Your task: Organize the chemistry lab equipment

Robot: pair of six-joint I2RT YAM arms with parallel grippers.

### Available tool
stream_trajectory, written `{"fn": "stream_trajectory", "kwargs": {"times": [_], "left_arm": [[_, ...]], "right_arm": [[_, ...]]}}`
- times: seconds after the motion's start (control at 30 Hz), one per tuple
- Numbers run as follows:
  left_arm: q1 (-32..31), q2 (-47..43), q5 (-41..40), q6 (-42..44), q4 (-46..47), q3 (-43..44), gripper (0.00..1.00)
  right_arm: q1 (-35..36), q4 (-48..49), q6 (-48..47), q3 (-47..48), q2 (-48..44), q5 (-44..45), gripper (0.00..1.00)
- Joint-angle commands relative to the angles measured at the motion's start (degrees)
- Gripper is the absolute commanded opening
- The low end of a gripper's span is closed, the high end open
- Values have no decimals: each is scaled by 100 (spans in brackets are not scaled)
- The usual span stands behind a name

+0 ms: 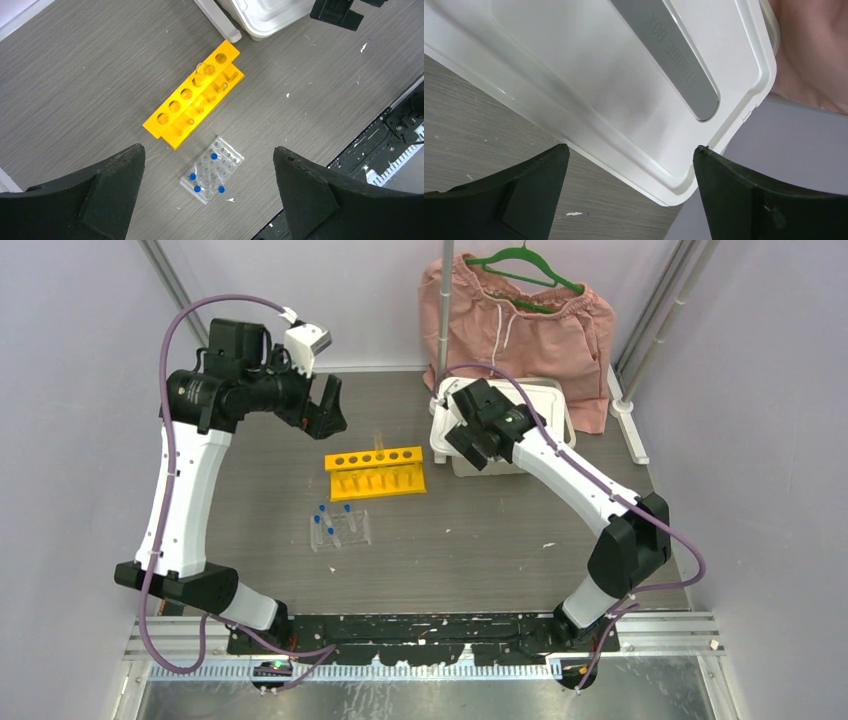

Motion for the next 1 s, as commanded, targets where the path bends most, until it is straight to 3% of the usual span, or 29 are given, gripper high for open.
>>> {"fn": "stream_trajectory", "kwargs": {"times": [0.0,0.2,0.37,0.67,0.97], "left_arm": [[-77,-158,202,-10,56,-33,100],[-312,176,327,-78,-8,155,100],[-736,818,266,-52,-15,376,100],[-1224,1796,317,241,290,398,97],[-1700,2449,213,466,616,168,98]], "right_arm": [[4,220,700,540,-532,-262,100],[-430,79,2809,1228,-772,740,100],[-1764,-293,4209,1109,-658,193,93],[-2756,412,4509,553,-328,-387,84],[-3017,539,4543,521,108,-518,75]]}}
